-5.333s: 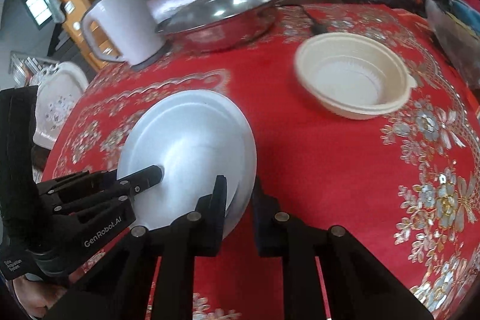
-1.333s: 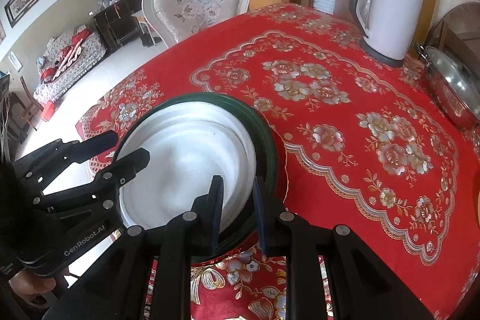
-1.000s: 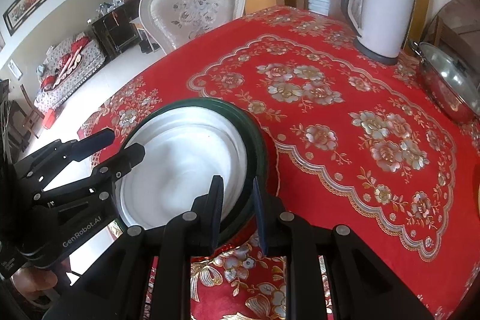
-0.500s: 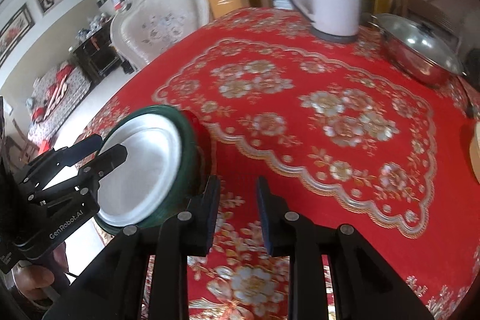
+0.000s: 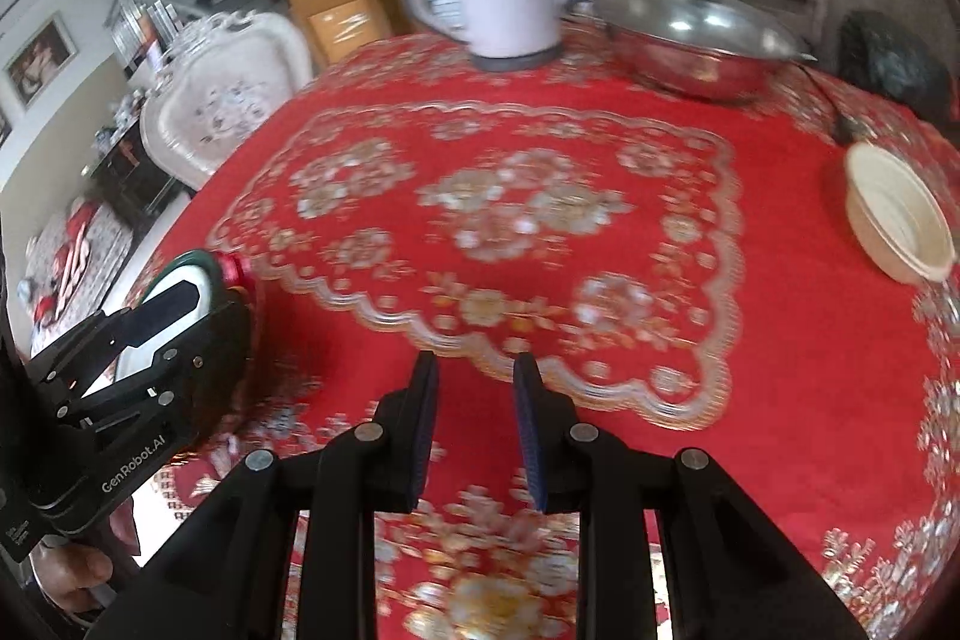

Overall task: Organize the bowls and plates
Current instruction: 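Withdraw both tools and move them to the cream plastic bowl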

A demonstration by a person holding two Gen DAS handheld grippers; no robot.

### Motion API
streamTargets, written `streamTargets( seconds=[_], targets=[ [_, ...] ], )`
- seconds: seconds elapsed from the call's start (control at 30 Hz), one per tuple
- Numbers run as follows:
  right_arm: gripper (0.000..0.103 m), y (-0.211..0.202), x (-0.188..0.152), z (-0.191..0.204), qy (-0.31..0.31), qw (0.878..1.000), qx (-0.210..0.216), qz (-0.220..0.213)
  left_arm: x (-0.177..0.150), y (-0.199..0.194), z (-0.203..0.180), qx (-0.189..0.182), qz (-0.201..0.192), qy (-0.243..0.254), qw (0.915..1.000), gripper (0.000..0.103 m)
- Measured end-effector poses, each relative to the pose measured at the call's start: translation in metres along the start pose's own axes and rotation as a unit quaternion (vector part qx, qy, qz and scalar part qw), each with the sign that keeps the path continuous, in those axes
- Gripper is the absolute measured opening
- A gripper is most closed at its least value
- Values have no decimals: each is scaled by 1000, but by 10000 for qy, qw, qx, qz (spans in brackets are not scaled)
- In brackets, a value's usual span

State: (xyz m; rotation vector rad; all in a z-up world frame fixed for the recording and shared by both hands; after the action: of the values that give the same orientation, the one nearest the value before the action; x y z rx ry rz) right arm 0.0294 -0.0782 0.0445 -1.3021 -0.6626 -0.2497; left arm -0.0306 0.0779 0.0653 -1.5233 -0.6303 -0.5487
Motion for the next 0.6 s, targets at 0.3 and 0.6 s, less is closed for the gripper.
streamTargets(
  seconds=[0.3, 0.6],
  targets=[
    [34, -8, -9, -80, 663, 9973, -311, -36, 19, 35, -66, -319, 148, 463, 9983, 48],
    [34, -24, -13, -167, 1330, 9886, -690, -131, 47, 67, -134, -924, 402, 702, 9924, 48]
  ],
)
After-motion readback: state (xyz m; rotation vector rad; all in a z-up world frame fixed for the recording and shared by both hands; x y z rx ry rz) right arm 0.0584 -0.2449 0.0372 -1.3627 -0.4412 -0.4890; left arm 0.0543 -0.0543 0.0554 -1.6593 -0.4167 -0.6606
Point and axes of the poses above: each gripper's, at about its wrist camera, not at the fingertips, and y roughly the way its jaws point, z to its left, x to its top, the point moved 4 cm from there along y, roughly the way its jaws point, and after that the axes turned 7 degrees about -x, right-handed, at the moved point
